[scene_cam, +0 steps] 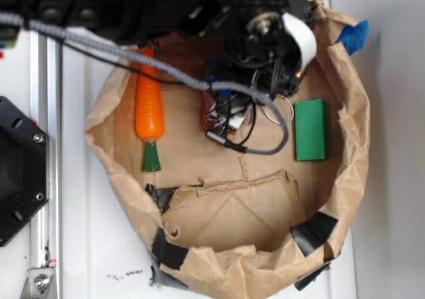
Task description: Grab the gray animal.
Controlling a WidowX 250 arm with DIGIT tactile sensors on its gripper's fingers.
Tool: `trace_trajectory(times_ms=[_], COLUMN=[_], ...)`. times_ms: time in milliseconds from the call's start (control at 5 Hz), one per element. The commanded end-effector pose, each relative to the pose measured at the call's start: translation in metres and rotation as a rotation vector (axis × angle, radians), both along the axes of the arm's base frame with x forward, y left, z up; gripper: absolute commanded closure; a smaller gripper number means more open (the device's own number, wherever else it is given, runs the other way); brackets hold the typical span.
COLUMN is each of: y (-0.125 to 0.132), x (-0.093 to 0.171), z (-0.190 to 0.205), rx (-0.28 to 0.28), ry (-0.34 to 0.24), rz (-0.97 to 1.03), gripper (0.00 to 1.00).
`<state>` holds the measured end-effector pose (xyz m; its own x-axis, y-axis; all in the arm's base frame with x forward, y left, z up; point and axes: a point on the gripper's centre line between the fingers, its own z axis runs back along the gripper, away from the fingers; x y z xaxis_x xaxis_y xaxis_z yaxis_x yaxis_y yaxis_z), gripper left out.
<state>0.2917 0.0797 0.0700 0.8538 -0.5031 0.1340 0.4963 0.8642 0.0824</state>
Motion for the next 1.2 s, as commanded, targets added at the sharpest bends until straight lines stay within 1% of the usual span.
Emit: trace_trajectory(times_ms=[0, 200, 400, 600, 800, 1000], y=[0.008, 0.004, -0.005, -0.02, -0.018, -0.014], x=[0.008, 0.007, 0.005, 0.0, 0.001, 0.002], z=[0.015, 0.017, 0.02, 0.024, 0.027, 0.026], rx=[0.024, -0.014, -0.038, -0.042, -0.052, -0.048], ry=[-0.063, -0.06, -0.053, -0.054, -0.073, -0.076], rz=[0.076, 0.134, 0.15, 0.139, 0.171, 0.194], gripper=[0.0, 0.0, 0.0, 0.0, 0.0, 0.0])
